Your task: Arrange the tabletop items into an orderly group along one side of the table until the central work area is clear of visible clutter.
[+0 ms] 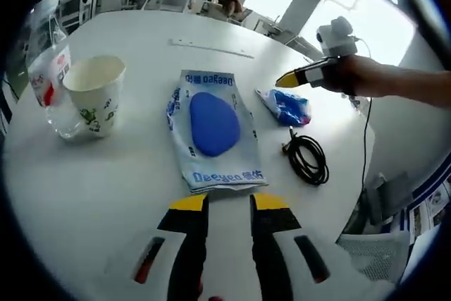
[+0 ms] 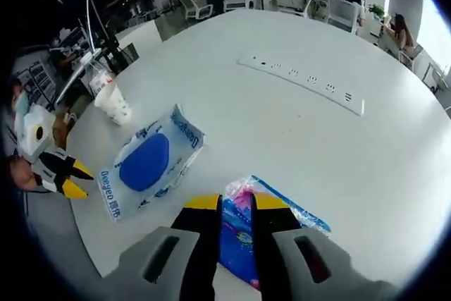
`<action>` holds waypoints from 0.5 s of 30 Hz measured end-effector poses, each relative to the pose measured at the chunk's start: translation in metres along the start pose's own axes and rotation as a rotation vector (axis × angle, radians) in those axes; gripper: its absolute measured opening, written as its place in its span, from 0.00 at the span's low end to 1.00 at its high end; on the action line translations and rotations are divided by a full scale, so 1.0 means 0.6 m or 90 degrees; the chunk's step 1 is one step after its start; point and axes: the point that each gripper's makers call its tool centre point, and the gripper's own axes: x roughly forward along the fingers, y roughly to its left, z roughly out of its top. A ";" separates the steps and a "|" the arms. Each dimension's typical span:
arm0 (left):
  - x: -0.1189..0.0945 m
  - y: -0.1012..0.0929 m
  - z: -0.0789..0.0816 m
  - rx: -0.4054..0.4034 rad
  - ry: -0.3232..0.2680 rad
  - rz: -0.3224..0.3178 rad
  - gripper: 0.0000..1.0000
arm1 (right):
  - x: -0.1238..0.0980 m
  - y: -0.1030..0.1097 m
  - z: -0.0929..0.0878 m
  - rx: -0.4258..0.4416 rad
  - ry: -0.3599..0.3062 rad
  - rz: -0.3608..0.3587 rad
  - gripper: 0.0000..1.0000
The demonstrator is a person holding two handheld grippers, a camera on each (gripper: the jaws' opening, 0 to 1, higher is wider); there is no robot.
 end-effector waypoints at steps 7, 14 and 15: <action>0.006 0.004 -0.006 -0.022 0.001 0.004 0.21 | 0.023 0.016 0.024 -0.018 0.000 0.023 0.14; 0.012 0.008 -0.001 -0.050 -0.004 0.007 0.20 | 0.040 0.039 0.039 -0.040 0.001 0.045 0.16; 0.013 0.008 0.000 -0.052 -0.004 0.007 0.20 | 0.046 0.038 0.044 -0.044 0.000 0.048 0.16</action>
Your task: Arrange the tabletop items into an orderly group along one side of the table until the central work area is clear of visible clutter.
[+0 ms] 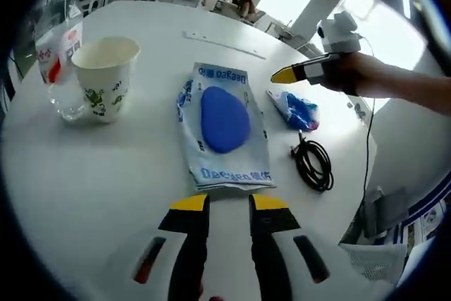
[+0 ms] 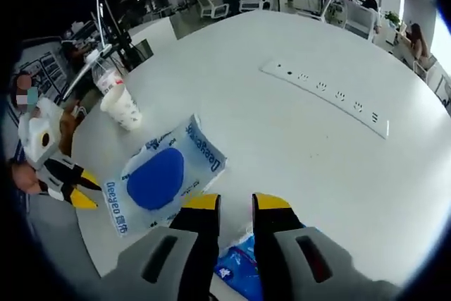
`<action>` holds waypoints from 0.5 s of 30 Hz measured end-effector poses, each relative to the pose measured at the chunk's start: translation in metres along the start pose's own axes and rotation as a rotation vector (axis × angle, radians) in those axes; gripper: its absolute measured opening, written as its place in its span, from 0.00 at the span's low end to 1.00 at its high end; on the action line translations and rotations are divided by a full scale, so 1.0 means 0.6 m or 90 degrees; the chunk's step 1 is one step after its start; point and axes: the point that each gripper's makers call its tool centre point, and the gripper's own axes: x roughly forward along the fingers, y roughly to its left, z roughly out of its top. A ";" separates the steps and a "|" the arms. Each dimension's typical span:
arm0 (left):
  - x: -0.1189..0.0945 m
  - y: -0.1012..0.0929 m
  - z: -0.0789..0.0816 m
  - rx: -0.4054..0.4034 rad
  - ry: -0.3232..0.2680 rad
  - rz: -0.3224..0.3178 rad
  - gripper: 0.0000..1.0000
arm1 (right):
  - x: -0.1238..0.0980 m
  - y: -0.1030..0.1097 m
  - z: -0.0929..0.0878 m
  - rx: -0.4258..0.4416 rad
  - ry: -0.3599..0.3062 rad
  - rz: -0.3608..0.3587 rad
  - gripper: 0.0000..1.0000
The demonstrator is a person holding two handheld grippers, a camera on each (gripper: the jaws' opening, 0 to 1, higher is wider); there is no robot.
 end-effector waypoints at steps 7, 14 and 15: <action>0.002 0.002 0.002 -0.011 -0.004 -0.001 0.20 | 0.018 0.019 0.023 -0.029 0.001 0.018 0.18; 0.001 0.004 0.001 -0.020 -0.007 0.001 0.20 | 0.037 0.044 0.035 -0.067 0.014 0.035 0.21; 0.002 0.006 0.001 -0.022 -0.006 0.000 0.20 | 0.040 0.047 0.033 -0.076 0.022 0.036 0.21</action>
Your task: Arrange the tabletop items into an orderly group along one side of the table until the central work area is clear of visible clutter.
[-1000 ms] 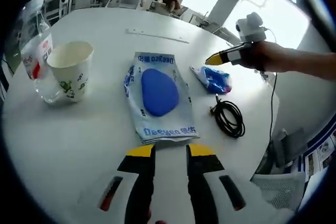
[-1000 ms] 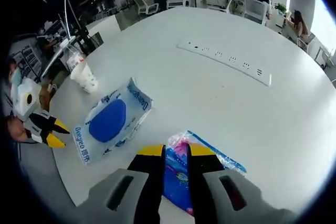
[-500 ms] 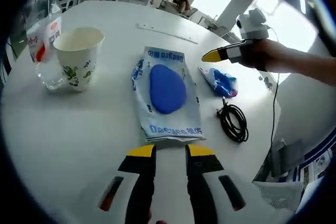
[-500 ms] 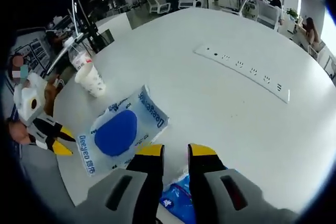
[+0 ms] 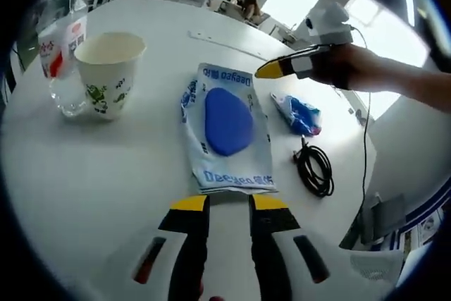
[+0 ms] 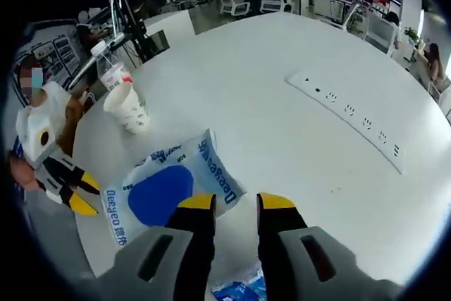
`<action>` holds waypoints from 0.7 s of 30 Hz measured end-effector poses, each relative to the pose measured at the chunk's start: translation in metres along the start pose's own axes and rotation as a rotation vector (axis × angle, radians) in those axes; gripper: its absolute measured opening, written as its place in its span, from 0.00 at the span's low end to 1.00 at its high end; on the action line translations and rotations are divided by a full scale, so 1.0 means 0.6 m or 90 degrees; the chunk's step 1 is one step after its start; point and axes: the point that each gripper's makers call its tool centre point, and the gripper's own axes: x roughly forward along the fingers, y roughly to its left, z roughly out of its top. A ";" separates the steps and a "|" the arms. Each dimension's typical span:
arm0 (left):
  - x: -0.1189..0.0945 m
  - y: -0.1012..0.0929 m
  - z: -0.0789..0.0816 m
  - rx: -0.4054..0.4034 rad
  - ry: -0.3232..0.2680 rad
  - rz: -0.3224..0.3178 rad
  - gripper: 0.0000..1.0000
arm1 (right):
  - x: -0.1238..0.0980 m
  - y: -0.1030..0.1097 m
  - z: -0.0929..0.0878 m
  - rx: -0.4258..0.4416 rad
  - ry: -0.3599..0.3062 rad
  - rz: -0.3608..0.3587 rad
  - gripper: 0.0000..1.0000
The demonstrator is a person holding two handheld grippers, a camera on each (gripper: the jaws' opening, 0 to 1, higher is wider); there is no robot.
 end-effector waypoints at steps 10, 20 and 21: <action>-0.002 0.005 0.002 -0.002 0.001 0.002 0.20 | 0.030 -0.015 -0.006 -0.045 0.033 0.000 0.21; 0.007 -0.005 -0.001 -0.007 0.011 -0.011 0.20 | 0.030 -0.007 -0.022 -0.107 0.060 0.000 0.01; 0.007 -0.005 -0.001 -0.005 0.011 -0.010 0.19 | 0.029 -0.004 -0.026 -0.110 0.060 0.005 0.00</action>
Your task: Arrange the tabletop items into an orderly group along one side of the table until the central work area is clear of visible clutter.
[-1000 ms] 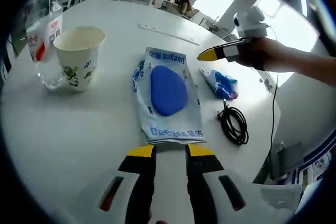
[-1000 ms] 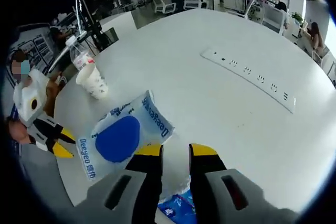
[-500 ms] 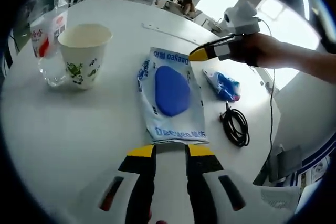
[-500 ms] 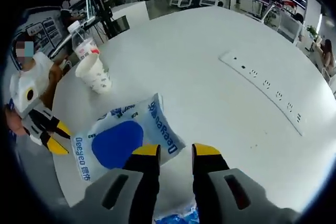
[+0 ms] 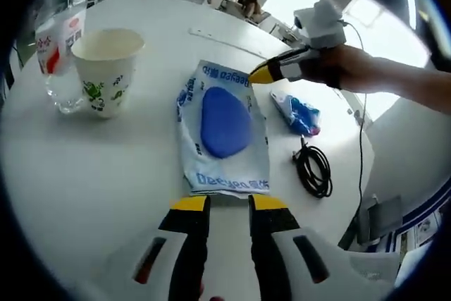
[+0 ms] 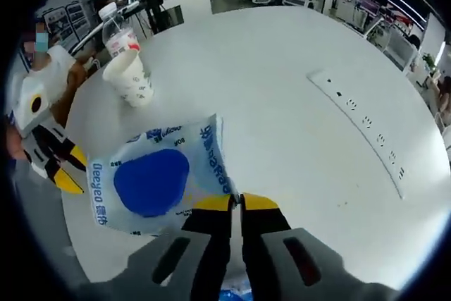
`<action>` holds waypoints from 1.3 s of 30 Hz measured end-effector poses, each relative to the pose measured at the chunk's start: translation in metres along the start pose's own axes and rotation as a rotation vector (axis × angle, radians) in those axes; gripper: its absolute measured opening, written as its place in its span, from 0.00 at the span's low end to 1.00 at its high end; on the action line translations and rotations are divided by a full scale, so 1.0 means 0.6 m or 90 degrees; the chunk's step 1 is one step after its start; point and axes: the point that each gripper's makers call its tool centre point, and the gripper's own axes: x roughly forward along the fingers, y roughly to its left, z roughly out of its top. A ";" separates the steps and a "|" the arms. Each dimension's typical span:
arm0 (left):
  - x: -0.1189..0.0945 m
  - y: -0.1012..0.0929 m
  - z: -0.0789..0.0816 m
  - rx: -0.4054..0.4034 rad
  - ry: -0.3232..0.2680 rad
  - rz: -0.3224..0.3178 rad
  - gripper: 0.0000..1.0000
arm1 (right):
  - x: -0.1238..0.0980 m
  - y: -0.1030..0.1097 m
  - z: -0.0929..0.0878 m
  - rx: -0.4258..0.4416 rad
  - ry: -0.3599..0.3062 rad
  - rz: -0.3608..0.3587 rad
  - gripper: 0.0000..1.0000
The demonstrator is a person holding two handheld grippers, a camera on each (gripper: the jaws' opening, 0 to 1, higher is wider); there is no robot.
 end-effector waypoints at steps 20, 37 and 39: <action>0.011 0.017 0.011 0.021 0.014 0.014 0.19 | -0.039 0.020 -0.057 0.051 -0.004 -0.006 0.00; 0.033 0.043 0.048 0.059 0.025 0.024 0.19 | -0.077 0.057 -0.087 0.081 -0.029 -0.019 0.00; 0.034 0.048 0.053 0.064 0.025 0.027 0.19 | -0.079 0.061 -0.089 0.082 -0.031 -0.021 0.00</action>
